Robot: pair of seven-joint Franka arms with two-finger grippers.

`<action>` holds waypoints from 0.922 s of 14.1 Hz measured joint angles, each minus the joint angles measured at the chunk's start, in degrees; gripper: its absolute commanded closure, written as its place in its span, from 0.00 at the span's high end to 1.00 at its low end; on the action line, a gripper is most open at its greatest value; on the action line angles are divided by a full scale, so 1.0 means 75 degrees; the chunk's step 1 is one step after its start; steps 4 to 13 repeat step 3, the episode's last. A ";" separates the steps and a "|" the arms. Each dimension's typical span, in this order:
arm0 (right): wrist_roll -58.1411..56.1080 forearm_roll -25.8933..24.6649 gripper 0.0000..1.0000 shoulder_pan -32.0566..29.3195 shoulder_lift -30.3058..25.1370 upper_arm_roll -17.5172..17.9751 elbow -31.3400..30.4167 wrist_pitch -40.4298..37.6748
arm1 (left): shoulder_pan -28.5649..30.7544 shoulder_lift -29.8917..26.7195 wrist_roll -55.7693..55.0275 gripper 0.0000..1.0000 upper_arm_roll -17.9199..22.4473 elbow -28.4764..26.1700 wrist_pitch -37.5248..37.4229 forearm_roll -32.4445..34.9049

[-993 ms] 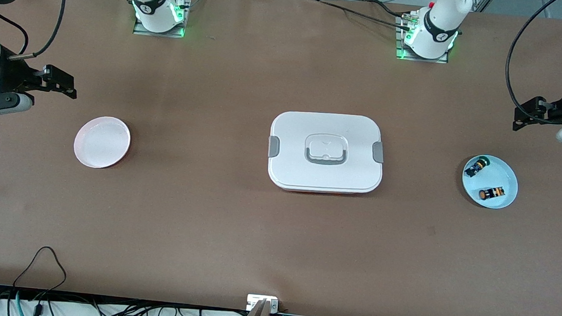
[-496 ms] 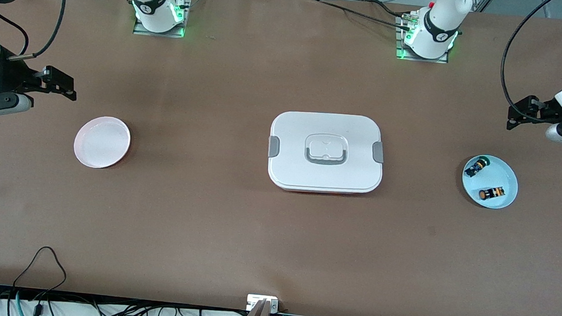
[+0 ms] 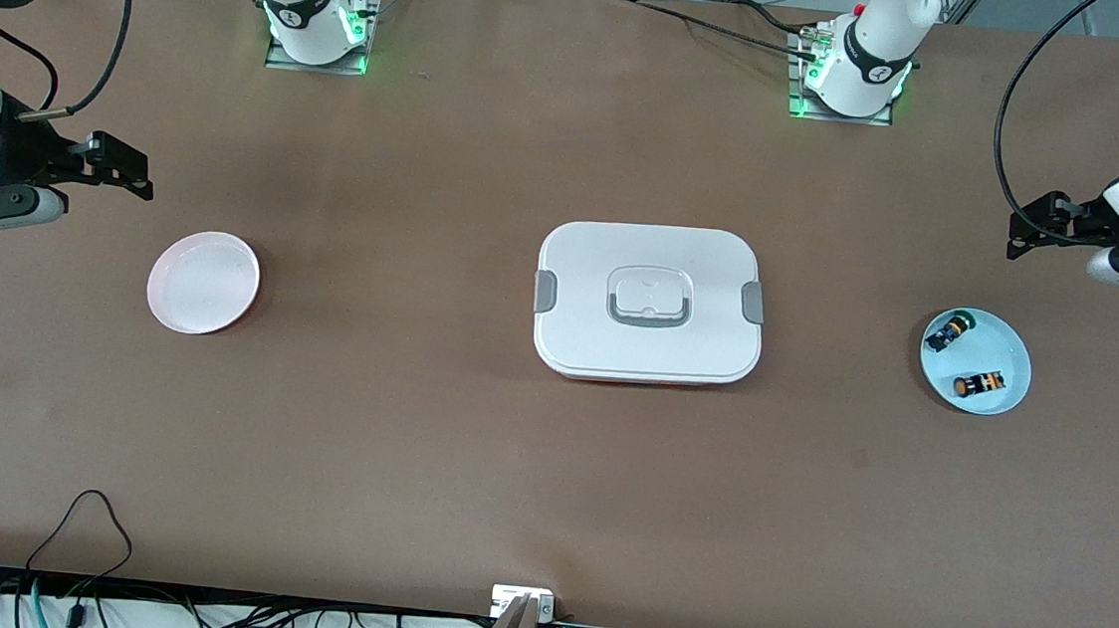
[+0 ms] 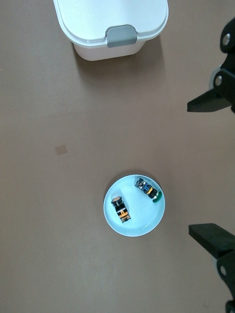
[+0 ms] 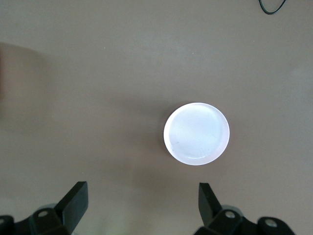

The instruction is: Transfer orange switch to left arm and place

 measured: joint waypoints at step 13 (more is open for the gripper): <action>0.0000 0.0000 1.00 0.0000 0.0000 0.0000 0.0000 -0.0001 | 0.0000 0.0046 -0.0001 1.00 0.0000 0.0016 0.0000 0.0000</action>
